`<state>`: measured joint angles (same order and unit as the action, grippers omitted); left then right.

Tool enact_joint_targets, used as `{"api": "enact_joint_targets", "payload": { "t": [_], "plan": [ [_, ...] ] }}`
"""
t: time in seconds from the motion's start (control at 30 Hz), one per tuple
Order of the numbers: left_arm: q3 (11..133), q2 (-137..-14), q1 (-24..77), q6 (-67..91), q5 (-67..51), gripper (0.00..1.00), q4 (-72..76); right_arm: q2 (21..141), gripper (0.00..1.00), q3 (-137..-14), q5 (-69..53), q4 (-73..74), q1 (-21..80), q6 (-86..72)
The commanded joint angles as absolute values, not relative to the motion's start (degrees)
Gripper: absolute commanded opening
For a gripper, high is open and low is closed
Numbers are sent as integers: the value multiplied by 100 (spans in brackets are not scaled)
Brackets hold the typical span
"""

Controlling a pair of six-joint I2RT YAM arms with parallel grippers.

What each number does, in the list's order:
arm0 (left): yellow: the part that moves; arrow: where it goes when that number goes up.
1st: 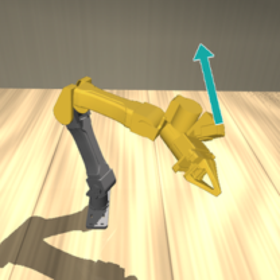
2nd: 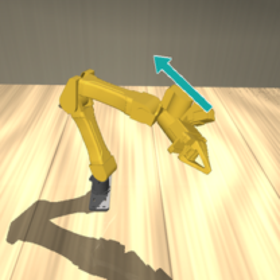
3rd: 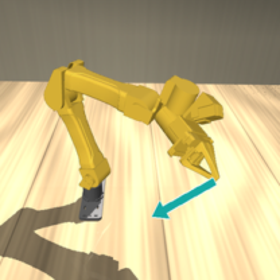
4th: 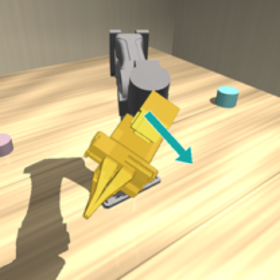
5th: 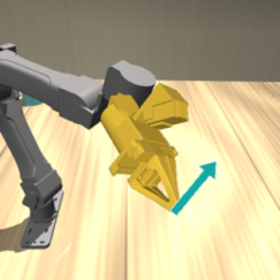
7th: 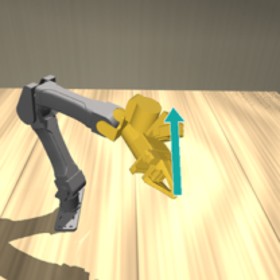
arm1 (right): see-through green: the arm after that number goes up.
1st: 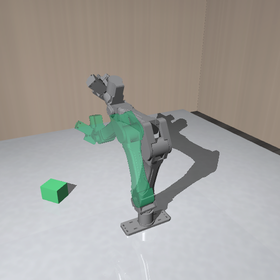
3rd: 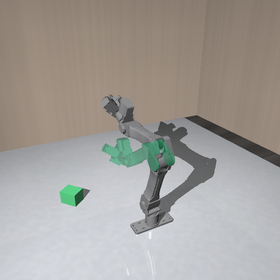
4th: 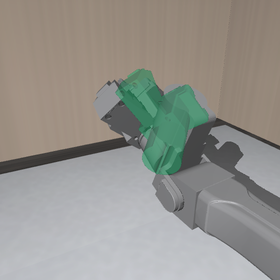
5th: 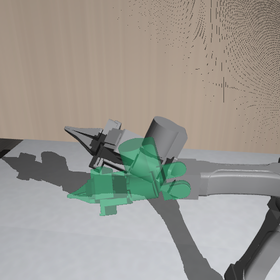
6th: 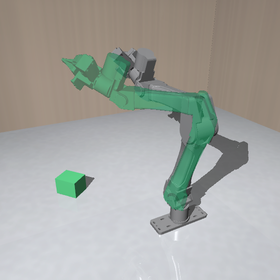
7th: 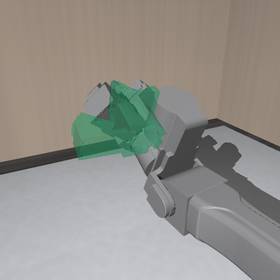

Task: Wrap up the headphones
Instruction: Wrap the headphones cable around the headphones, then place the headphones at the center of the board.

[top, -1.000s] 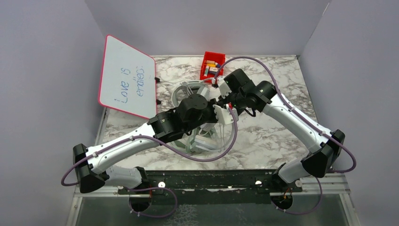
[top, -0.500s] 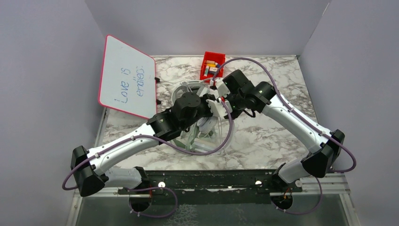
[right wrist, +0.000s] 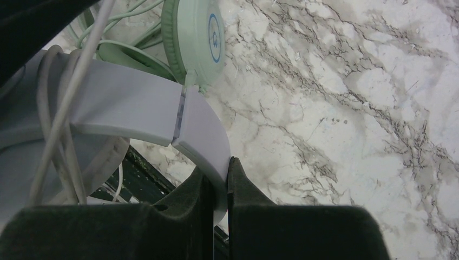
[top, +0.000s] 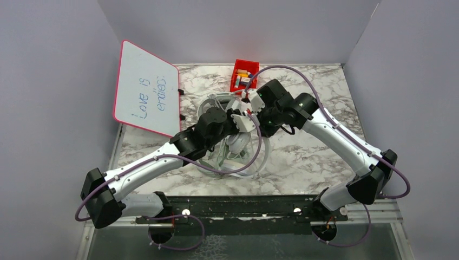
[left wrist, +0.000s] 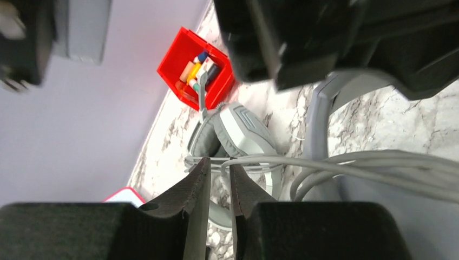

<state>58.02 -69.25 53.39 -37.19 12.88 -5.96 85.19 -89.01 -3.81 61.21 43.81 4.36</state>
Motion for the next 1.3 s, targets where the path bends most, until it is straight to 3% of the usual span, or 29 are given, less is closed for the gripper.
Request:
{"api": "enact_joint_targets", "payload": {
  "t": [0.0, 0.3, 0.47, 1.17, 1.27],
  "plan": [
    [5612, -6794, 5191, -3401, 995, 19, -349, 8452, 1, -9189, -608, 6252, 4429, 313],
    [5306, -6653, 5082, -3173, 807, 20, -261, 8607, 1, -9488, -320, 6453, 4423, 233],
    [5246, -6528, 5010, -3119, 817, 38, -332, 8654, 1, -9503, -242, 6480, 4425, 220],
    [4775, -5507, 4480, -2536, 1466, 63, -704, 8839, 1, -9453, 759, 6648, 4413, 14],
    [4832, -5317, 4371, -2409, 1462, 76, -769, 8876, 1, -9479, 919, 6703, 4338, -86]
  ]
}}
